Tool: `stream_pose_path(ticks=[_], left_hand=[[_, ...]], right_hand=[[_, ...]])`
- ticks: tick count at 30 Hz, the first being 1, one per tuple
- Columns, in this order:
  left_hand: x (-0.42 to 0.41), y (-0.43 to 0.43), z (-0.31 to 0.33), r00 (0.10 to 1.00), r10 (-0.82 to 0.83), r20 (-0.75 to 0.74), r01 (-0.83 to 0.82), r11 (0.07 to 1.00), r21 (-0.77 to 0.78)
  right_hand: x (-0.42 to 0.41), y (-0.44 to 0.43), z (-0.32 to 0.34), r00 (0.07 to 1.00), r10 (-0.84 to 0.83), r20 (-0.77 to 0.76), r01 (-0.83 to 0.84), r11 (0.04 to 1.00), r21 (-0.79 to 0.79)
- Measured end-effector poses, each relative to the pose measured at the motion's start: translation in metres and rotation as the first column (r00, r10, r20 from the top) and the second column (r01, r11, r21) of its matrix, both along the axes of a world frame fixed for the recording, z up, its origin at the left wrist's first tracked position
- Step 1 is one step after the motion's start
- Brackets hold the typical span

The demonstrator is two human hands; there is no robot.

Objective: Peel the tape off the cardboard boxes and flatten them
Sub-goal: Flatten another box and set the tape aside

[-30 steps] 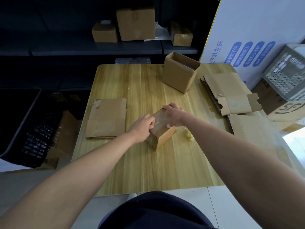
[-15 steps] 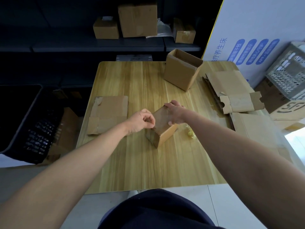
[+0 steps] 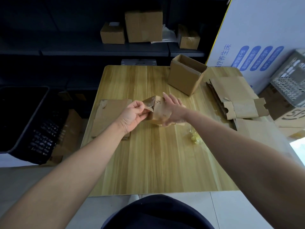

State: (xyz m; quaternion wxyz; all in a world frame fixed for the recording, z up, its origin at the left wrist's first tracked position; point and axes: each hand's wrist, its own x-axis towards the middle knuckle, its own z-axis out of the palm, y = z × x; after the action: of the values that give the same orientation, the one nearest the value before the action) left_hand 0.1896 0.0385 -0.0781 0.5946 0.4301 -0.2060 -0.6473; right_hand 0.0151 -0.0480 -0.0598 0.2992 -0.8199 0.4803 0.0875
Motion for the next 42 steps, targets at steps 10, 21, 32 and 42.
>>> stream_pose_path(ticks=[10,21,32,42], left_hand=[[-0.020,-0.011,0.005,0.993,0.099,-0.068,-0.089,0.987,0.132],[0.027,-0.016,-0.014,0.716,0.369,0.592,-0.609,0.745,0.273],[-0.020,-0.016,-0.031,0.014,-0.362,0.932,-0.022,0.932,0.362],[-0.021,-0.010,-0.034,0.118,-0.267,0.956,-0.069,0.959,0.276]], right_hand=[[0.004,0.002,-0.017,0.991,-0.014,0.131,0.024,0.997,-0.078],[-0.036,-0.001,-0.031,0.918,-0.242,0.315,0.221,0.970,0.103],[-0.015,0.014,-0.057,0.980,0.070,-0.188,-0.100,0.983,-0.154],[0.009,0.033,-0.072,0.956,0.044,-0.290,-0.178,0.874,-0.452]])
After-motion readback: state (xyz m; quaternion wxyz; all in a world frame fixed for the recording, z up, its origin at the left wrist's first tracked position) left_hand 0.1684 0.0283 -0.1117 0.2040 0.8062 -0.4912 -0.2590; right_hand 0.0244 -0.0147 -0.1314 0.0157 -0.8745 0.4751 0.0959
